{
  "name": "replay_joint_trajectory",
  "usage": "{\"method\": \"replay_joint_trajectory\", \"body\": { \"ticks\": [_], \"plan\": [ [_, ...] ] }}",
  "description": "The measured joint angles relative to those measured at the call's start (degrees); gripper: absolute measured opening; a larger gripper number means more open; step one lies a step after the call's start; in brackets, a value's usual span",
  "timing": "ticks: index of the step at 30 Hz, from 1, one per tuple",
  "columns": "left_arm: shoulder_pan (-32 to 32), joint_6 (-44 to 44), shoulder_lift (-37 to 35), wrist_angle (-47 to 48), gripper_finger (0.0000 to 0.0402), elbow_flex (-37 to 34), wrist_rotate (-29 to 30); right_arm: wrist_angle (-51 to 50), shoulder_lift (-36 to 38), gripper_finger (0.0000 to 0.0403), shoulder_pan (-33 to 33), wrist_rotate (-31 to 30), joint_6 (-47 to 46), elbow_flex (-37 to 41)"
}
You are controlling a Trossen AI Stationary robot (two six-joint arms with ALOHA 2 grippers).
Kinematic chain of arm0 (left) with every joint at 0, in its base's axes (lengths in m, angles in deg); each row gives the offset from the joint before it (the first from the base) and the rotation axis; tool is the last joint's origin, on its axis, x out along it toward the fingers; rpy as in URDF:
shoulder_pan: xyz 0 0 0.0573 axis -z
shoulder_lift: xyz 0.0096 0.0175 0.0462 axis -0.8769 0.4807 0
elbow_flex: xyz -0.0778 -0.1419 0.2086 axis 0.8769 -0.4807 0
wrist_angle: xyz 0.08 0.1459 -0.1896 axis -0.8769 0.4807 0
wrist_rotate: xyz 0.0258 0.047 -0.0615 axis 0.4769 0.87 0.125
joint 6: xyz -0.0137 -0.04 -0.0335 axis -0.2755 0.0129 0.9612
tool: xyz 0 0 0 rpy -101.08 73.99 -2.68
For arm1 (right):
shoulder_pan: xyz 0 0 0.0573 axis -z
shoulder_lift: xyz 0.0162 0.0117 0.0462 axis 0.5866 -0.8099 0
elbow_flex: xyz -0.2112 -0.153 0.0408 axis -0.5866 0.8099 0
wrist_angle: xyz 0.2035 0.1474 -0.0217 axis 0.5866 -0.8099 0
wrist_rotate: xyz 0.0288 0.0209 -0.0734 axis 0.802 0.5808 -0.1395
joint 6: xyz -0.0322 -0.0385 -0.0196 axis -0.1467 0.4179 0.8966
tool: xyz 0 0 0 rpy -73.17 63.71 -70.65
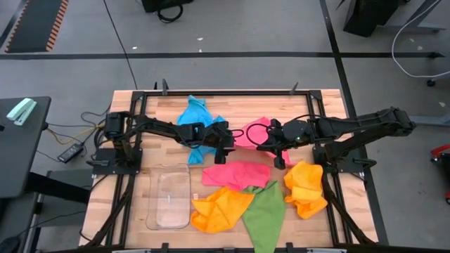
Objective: Fold microfiber towels
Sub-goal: Fold the top pink microfiber cloth
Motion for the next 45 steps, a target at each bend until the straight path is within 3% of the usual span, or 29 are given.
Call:
{"method": "replay_joint_trajectory", "body": {
  "ticks": [7, 13, 18, 21, 26, 30, 38, 45],
  "plan": [
    [-0.1, -0.8, 2.1, -0.9, 0.0176, 0.1, 0.2, 0.7, 0.8, 0.0003, 0.0, 0.0, -0.5, 0.0],
    [-0.3, -2.0, 3.6, -0.9, 0.0167, 0.0, 7.3, 0.9, 2.1, 0.0003, -0.4, 0.9, -0.9, 0.0],
    [-1.2, -2.9, 4.0, -1.1, 0.0149, 0.1, 8.1, 0.4, 3.7, 0.0003, -0.7, 2.5, -1.0, 0.0],
    [-1.9, -3.0, 4.0, -1.1, 0.0117, 0.1, 8.1, 0.1, 4.1, 0.0003, -0.7, 2.9, -1.4, 0.0],
    [-2.0, -5.3, 4.0, 0.5, 0.0018, 0.4, 6.2, -1.0, 4.1, 0.0003, -0.7, 3.6, -1.4, 0.0],
    [-1.5, -7.0, 2.9, 7.2, 0.0013, 4.1, 5.5, -3.6, 4.2, 0.0003, -0.7, 3.6, -0.9, 0.0],
    [-1.3, -16.3, -3.3, 29.3, 0.0014, 14.5, 5.5, -10.9, 4.9, 0.0003, -0.3, 5.0, 0.1, -0.5],
    [-1.7, -25.5, -8.0, 34.2, 0.0014, 20.0, 5.3, -15.7, 4.1, 0.0003, 0.8, 11.9, -0.2, -4.6]
  ]
}}
